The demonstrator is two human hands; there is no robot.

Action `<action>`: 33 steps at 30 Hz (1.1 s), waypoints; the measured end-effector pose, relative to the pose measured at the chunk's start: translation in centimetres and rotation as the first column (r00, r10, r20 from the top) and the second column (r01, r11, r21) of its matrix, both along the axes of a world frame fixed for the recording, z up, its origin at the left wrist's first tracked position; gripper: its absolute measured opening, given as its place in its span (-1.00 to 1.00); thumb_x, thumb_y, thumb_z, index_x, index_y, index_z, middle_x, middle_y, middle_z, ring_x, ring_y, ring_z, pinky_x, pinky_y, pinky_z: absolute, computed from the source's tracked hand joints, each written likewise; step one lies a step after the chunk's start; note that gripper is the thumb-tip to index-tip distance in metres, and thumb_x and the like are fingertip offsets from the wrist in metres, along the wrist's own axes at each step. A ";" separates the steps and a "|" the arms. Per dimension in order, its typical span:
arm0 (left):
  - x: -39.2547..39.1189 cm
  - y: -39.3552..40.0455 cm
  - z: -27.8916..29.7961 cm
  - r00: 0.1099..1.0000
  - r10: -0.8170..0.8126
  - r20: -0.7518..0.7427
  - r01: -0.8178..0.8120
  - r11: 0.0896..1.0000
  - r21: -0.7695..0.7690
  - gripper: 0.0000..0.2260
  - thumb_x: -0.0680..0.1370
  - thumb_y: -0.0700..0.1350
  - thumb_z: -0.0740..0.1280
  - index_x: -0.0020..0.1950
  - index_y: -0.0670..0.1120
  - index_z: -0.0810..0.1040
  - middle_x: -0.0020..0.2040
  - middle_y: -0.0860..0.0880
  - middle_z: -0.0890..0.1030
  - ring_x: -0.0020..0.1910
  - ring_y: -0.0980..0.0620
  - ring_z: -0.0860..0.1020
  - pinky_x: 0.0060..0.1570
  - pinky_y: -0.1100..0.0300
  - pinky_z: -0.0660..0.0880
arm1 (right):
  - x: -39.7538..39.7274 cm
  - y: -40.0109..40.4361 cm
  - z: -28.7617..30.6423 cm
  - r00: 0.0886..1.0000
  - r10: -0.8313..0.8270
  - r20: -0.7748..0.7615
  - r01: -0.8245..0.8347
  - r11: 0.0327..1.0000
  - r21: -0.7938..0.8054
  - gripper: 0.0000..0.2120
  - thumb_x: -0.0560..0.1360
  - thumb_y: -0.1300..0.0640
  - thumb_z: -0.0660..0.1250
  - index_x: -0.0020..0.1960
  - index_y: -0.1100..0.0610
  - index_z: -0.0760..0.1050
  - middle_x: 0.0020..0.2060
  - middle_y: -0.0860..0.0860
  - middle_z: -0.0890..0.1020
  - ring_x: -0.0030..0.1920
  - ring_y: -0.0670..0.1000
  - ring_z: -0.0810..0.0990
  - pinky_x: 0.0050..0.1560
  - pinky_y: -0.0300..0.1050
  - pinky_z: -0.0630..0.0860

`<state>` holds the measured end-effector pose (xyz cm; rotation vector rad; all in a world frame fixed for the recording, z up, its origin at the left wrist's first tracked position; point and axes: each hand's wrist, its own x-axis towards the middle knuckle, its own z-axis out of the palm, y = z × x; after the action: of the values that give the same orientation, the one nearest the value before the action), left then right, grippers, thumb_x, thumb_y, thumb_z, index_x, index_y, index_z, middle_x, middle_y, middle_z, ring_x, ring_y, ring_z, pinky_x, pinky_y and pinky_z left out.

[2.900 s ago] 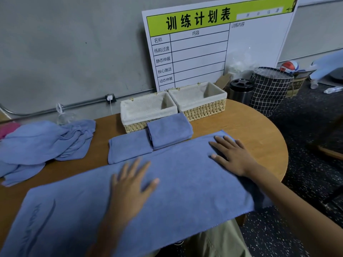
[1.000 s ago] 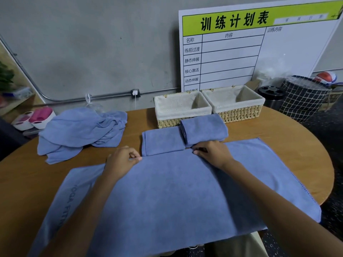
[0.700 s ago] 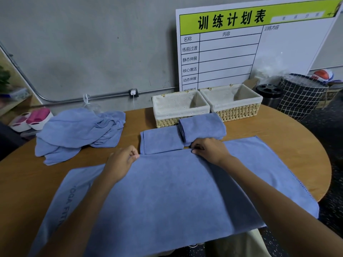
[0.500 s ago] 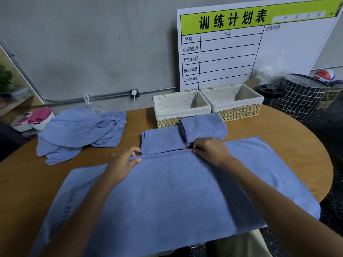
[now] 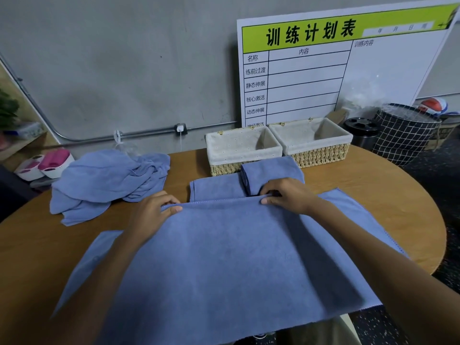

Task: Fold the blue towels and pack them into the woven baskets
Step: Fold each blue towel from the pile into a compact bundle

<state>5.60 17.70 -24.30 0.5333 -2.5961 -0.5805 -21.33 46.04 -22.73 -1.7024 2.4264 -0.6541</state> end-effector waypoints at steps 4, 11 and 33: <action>-0.2 -1.4 0.8 0.996 0.070 -0.048 -0.071 0.997 -0.023 -0.93 0.52 0.01 0.48 -0.16 0.14 0.63 -0.12 0.12 0.62 -0.11 0.15 0.57 -0.11 0.05 0.51 | -0.9 -0.6 1.4 0.999 -0.040 -0.002 0.040 0.998 -0.045 -0.85 0.49 -0.02 0.47 -0.04 0.05 0.66 -0.15 -0.17 0.59 -0.11 -0.10 0.54 -0.09 -0.11 0.46; 0.5 -2.0 1.8 0.998 0.013 -0.055 -0.018 0.994 -0.106 -0.93 0.51 -0.05 0.50 -0.10 0.11 0.66 -0.10 0.11 0.60 -0.11 0.12 0.57 -0.11 0.14 0.48 | -1.3 0.1 2.6 0.996 -0.073 -0.054 0.071 0.996 -0.048 -0.83 0.45 -0.14 0.47 -0.09 -0.06 0.64 -0.19 -0.12 0.61 -0.21 -0.10 0.51 -0.19 -0.01 0.49; 11.6 3.3 -2.8 0.967 -0.241 -0.081 0.185 0.885 -0.427 -0.67 0.62 0.18 0.24 -0.08 0.01 0.68 -0.14 0.17 0.58 -0.27 0.21 0.58 -0.31 0.29 0.47 | 1.4 11.3 -3.4 0.882 -0.062 -0.468 -0.118 0.930 -0.347 -0.56 0.63 -0.21 0.11 -0.11 0.01 0.64 -0.24 -0.08 0.67 -0.39 -0.01 0.56 -0.28 -0.28 0.31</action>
<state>17.21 20.96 -27.13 0.0642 -2.5596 -0.1055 -19.91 57.29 -26.14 -2.2756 2.7165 -0.8113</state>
